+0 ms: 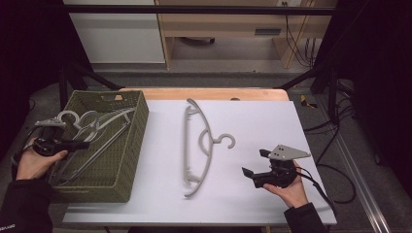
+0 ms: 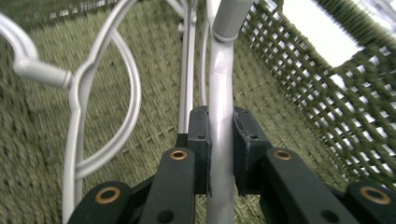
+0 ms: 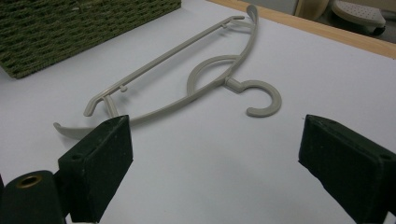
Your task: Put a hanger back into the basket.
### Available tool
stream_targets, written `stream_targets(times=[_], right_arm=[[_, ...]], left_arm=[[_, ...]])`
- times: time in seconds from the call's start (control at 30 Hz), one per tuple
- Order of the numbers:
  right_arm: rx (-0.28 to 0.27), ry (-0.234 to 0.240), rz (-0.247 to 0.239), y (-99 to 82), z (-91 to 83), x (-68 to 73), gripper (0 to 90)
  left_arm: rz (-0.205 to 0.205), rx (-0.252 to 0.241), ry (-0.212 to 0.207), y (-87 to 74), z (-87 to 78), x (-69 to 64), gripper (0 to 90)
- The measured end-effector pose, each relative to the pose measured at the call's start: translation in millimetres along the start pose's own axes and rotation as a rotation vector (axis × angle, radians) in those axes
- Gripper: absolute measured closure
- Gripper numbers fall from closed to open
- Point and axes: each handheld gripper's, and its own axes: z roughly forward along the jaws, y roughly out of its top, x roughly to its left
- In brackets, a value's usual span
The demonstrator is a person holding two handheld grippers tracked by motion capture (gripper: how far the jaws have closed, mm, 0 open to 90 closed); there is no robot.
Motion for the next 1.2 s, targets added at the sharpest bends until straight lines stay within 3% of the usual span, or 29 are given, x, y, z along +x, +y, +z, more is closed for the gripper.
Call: stream_targets(times=[0.07,0.27,0.37,0.47,0.57,0.6,0.63,0.77,0.93,1.2], right_arm=[[0.0,0.001,-0.001,0.0,0.1,0.1,10.1],[0.0,0.001,-0.002,0.0,0.1,0.2,10.1],[-0.001,0.0,0.0,0.1,-0.1,0.1,10.1],[-0.002,0.0,-0.003,0.0,0.2,0.2,10.1],[-0.003,-0.001,0.001,0.1,0.0,0.2,10.2],[-0.003,-0.001,0.001,0.1,0.0,0.2,10.2],[-0.005,-0.003,0.001,0.2,-0.2,0.2,10.2],[-0.012,-0.007,0.003,0.4,-1.4,0.1,10.2],[-0.019,-0.013,0.005,0.6,-1.6,-0.2,9.9],[-0.034,-0.028,0.014,2.6,-3.7,-1.2,9.7]], left_arm=[[-0.007,0.001,0.017,-0.5,1.7,-0.1,77.7],[-0.054,0.007,0.134,-4.2,-0.6,6.9,70.6],[-0.076,-0.024,0.185,-8.8,-4.4,10.1,62.7],[-0.081,-0.052,0.209,-11.7,-11.6,11.9,56.9],[-0.076,-0.091,0.218,-10.7,-20.0,6.9,39.0],[-0.069,-0.1,0.219,-10.2,-22.1,5.0,39.0],[-0.064,-0.113,0.226,-9.2,-25.7,1.8,30.3],[-0.052,-0.177,0.224,-6.3,-35.6,-9.1,20.7],[-0.012,-0.229,0.197,-0.5,-42.5,-29.1,18.4],[0.079,-0.311,0.1,10.4,-41.9,-73.4,27.6]])
